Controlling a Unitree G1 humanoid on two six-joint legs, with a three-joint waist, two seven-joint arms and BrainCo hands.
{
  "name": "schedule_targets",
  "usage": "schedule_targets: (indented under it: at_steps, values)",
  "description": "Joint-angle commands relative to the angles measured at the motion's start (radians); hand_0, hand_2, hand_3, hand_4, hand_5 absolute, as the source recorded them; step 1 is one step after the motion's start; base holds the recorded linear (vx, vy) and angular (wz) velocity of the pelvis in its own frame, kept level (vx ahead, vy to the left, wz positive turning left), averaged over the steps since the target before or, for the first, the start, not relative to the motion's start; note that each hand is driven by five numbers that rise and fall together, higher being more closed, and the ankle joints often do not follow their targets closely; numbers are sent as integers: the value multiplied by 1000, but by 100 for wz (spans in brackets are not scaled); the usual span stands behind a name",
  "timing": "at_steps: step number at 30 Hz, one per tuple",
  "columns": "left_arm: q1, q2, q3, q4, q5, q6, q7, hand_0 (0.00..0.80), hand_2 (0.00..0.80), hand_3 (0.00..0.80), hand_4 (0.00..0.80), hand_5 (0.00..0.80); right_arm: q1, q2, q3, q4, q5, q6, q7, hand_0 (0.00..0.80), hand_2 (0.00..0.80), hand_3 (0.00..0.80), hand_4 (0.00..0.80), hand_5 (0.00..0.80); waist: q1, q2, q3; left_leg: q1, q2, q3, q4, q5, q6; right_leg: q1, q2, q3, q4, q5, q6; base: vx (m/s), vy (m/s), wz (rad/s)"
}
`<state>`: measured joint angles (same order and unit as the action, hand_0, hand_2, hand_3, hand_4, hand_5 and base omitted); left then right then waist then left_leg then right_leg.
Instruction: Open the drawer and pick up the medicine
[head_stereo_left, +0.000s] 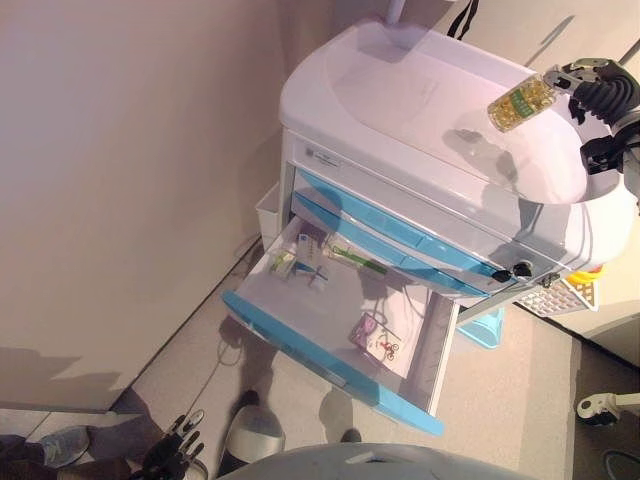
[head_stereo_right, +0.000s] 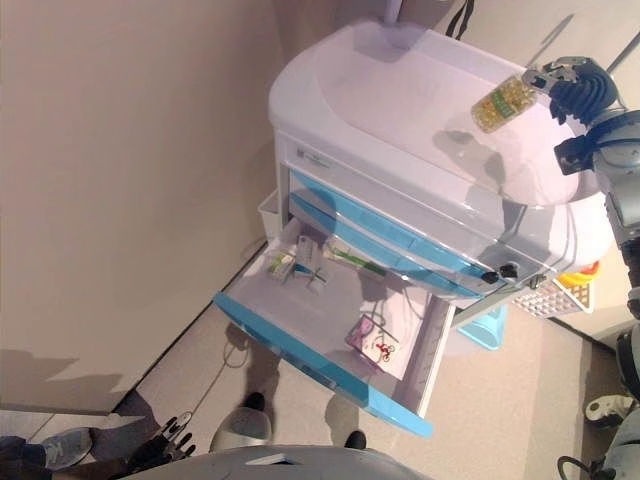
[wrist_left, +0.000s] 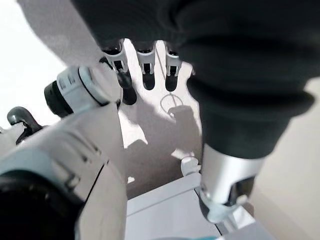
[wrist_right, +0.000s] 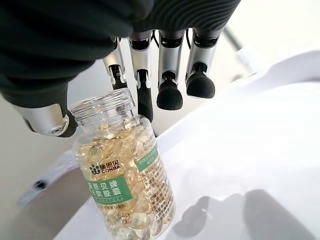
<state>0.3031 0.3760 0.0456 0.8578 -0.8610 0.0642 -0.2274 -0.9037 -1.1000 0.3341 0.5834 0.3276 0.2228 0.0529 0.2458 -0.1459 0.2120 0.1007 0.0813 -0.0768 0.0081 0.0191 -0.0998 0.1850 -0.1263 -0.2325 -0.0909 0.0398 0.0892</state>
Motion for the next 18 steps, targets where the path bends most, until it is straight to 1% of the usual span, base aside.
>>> schedule_targets:
  at_steps: [1,5,8,14,18]
  values:
    - [27,59,-37,-5,22,11,5,0,0,0,0,0,-139,-99,100,37,-53,2,19,800,800,800,800,800,36,-4,-57,22,-26,-18,-26,-34,59,-4,-45,-47,85,0,66,25,8,3]
    - [29,68,-39,-12,23,18,7,0,0,0,0,0,-135,-87,128,102,-91,17,73,800,800,800,800,800,44,-2,-53,22,-28,-24,-23,-34,59,-4,-47,-54,90,-2,65,10,1,2]
    - [28,75,-42,-18,22,25,13,0,0,0,0,0,-132,-73,152,147,-107,16,107,800,800,800,800,800,52,-1,-51,22,-29,-28,-25,-33,61,-1,-46,-58,89,-3,64,10,-4,3]
    - [31,81,-43,-27,27,33,13,0,0,0,0,0,-75,-38,137,218,-178,-11,182,800,800,800,800,800,63,3,-43,18,-30,-36,-20,-33,64,-3,-44,-61,96,-6,62,2,-4,1]
    - [35,84,-43,-30,31,34,14,0,0,0,0,0,-41,-27,132,248,-195,-13,201,800,800,800,800,800,68,5,-39,21,-30,-39,-22,-30,65,1,-41,-63,96,-6,62,0,0,0]
